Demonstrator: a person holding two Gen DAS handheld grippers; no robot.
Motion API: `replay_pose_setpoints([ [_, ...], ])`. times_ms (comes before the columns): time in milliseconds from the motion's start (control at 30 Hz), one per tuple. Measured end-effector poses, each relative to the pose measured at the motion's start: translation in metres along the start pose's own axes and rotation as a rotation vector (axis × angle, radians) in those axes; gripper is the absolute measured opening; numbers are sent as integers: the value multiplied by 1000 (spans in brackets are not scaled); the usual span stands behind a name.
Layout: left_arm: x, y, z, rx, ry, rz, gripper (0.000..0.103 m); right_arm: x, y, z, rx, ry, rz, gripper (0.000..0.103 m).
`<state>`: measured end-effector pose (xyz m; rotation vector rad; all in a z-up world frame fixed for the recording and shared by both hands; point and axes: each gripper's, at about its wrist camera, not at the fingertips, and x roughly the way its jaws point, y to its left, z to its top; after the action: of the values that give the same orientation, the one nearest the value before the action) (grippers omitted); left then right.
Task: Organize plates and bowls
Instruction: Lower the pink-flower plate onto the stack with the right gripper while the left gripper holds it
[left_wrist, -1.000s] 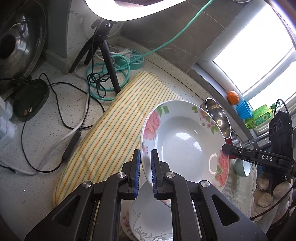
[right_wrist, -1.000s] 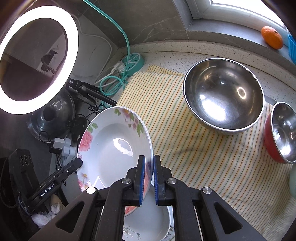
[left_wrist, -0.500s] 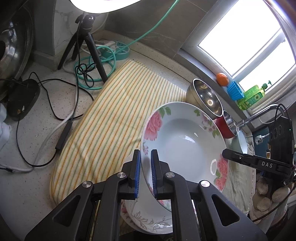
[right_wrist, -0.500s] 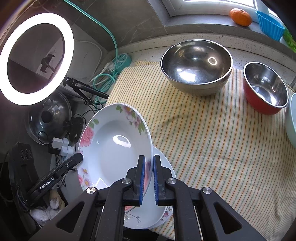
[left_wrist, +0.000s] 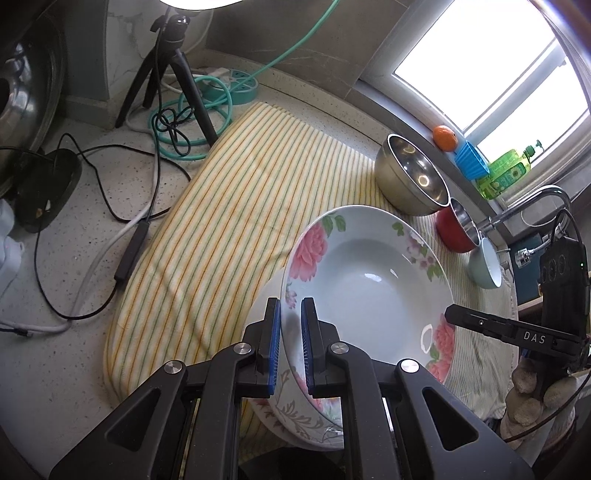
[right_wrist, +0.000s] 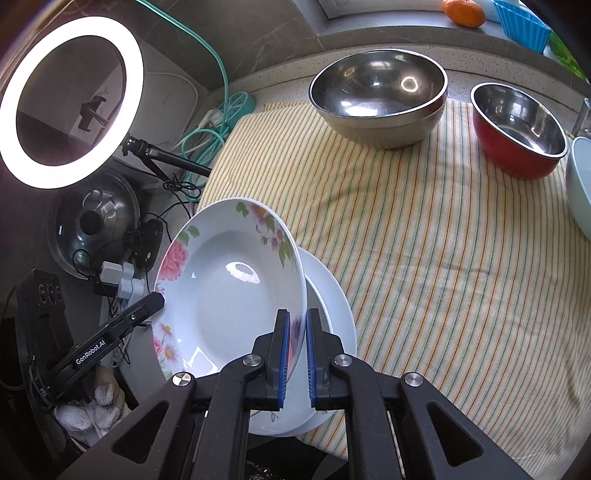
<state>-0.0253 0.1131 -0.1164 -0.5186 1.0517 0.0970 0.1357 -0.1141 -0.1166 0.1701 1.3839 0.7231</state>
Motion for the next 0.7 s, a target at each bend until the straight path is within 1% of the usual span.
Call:
replay_pose_setpoints([
  [400, 2, 6, -13, 4, 29, -7, 9, 0, 0, -19, 1, 4, -9, 8],
  [700, 4, 3, -17, 31, 37, 1, 9, 1, 1, -32, -20, 13, -43, 8],
])
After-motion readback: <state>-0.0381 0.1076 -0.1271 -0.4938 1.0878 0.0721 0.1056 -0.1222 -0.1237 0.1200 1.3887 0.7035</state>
